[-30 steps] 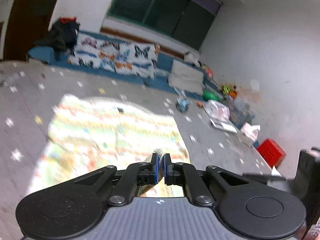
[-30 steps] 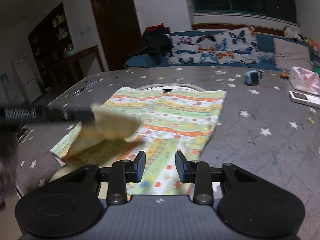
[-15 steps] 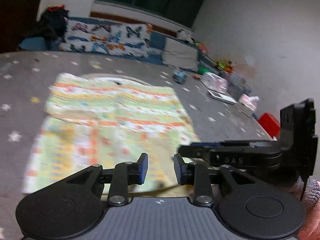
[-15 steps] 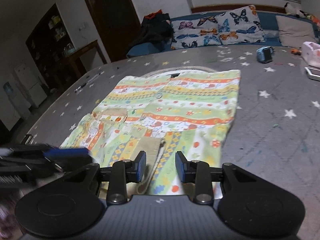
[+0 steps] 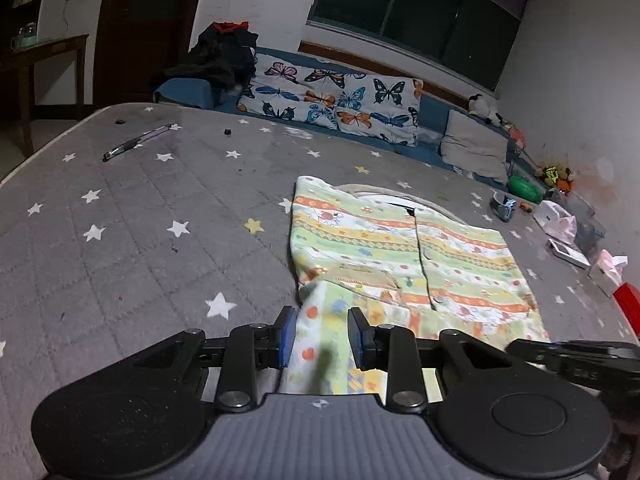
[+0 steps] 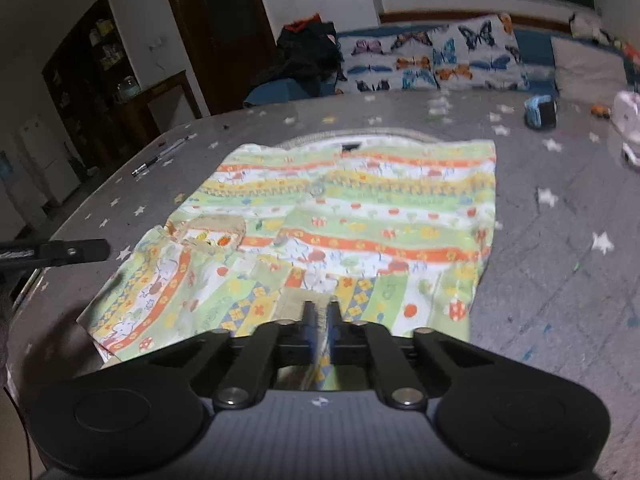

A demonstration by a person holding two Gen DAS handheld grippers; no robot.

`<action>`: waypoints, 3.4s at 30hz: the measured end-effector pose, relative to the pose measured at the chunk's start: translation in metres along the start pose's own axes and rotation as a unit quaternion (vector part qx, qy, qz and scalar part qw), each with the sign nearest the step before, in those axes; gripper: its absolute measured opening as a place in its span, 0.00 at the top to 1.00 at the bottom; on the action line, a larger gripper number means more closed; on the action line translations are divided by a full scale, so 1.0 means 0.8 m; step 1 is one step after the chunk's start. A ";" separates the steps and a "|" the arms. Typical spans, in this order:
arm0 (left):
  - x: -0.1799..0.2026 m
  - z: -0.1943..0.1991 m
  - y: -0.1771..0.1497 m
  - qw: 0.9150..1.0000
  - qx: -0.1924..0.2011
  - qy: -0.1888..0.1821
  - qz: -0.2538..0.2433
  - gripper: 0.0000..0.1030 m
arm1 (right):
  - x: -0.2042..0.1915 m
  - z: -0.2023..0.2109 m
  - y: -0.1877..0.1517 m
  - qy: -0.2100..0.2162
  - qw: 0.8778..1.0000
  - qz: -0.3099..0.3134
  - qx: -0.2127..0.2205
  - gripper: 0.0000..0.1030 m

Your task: Fold clothes

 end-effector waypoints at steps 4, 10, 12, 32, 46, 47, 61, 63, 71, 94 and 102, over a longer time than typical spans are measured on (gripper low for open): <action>0.004 -0.016 0.000 1.000 -0.005 0.010 -0.018 0.70 | -0.011 0.026 0.019 -0.031 0.998 0.036 0.047 0.97; 0.003 -0.043 -0.002 0.999 -0.018 0.029 -0.036 0.70 | 0.000 0.024 0.023 -0.056 0.997 0.026 0.053 0.97; 0.002 -0.047 -0.002 0.999 -0.022 0.032 -0.037 0.70 | 0.006 0.014 0.017 -0.058 0.997 0.024 0.037 0.96; 0.061 -0.062 -0.013 0.994 -0.040 -0.013 -0.103 0.70 | -0.010 -0.014 0.007 -0.003 0.998 0.066 -0.009 0.89; 0.087 0.014 -0.069 0.991 -0.055 -0.055 -0.108 0.68 | -0.035 0.035 -0.039 0.005 0.992 0.127 -0.025 0.82; 0.087 0.020 -0.072 0.991 -0.056 -0.052 -0.106 0.63 | -0.035 0.036 -0.041 0.004 0.991 0.132 -0.025 0.82; 0.085 0.044 -0.102 0.989 -0.125 -0.079 -0.020 0.58 | -0.042 0.087 -0.076 -0.008 0.981 0.192 -0.032 0.74; 0.087 0.043 -0.103 0.987 -0.134 -0.089 -0.009 0.61 | -0.043 0.092 -0.081 -0.007 0.979 0.199 -0.035 0.71; 0.091 0.041 -0.082 0.980 -0.145 -0.130 0.042 0.90 | -0.054 0.093 -0.098 -0.011 0.967 0.252 -0.031 0.54; 0.072 0.057 -0.035 0.987 -0.064 -0.132 -0.067 0.57 | -0.063 0.036 -0.020 0.049 0.979 0.196 0.010 0.79; 0.079 0.068 -0.071 0.975 -0.004 -0.069 -0.212 0.51 | -0.053 0.037 0.001 0.059 0.986 0.155 0.007 0.81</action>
Point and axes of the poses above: each gripper's, at about its wrist camera, not at the fingertips, and z roughly against the way its jaws point, x to its right, y to its top, the point moved 6 cm from there along -z, roughly the way its jaws point, and after that the axes turned 2 degrees about z, right-handed, at the moved point
